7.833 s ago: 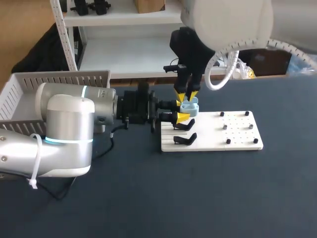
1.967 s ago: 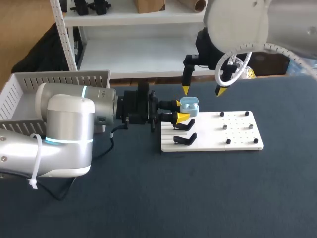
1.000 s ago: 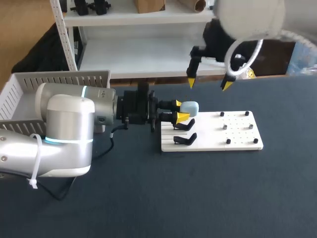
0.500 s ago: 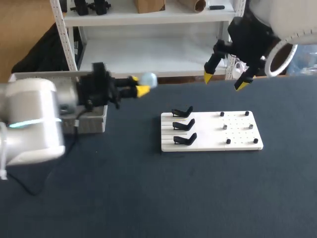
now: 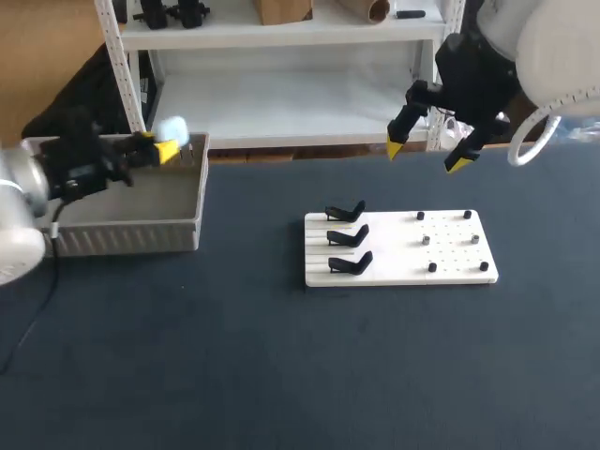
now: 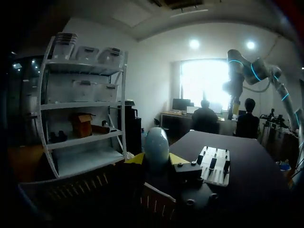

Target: Pick up each earbud case from the left stands, insert the matching earbuds, close the lid, and place the case in the box.

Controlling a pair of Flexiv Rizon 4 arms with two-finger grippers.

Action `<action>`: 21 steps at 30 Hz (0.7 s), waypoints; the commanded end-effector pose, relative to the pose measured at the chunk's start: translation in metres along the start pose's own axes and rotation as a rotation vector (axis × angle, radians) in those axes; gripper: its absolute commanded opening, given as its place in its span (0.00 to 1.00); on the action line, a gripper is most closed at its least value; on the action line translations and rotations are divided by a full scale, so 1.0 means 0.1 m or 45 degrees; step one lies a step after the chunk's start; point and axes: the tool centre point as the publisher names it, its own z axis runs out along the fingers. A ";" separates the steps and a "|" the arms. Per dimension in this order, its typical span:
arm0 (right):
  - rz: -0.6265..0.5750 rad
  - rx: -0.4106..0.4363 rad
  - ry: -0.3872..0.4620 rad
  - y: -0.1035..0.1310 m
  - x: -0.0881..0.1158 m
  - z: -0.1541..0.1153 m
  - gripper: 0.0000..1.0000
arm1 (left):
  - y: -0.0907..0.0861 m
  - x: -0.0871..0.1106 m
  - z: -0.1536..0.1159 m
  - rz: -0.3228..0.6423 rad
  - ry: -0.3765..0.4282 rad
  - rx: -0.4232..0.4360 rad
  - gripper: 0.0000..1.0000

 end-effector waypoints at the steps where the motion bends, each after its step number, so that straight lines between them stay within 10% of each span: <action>1: 0.003 0.004 -0.018 0.00 0.04 -0.01 1.00 | 0.11 0.09 -0.20 -0.040 0.060 -0.602 0.00; 17: 0.003 0.004 -0.018 0.00 0.04 -0.01 1.00 | 0.64 0.48 -0.20 -0.237 0.042 -0.664 0.00; 19: 0.003 0.004 -0.018 0.00 0.04 -0.01 1.00 | 0.66 0.50 -0.22 -0.251 0.045 -0.668 0.33; 21: 0.003 0.004 -0.018 0.00 0.04 -0.01 1.00 | 0.65 0.50 -0.23 -0.246 0.053 -0.669 1.00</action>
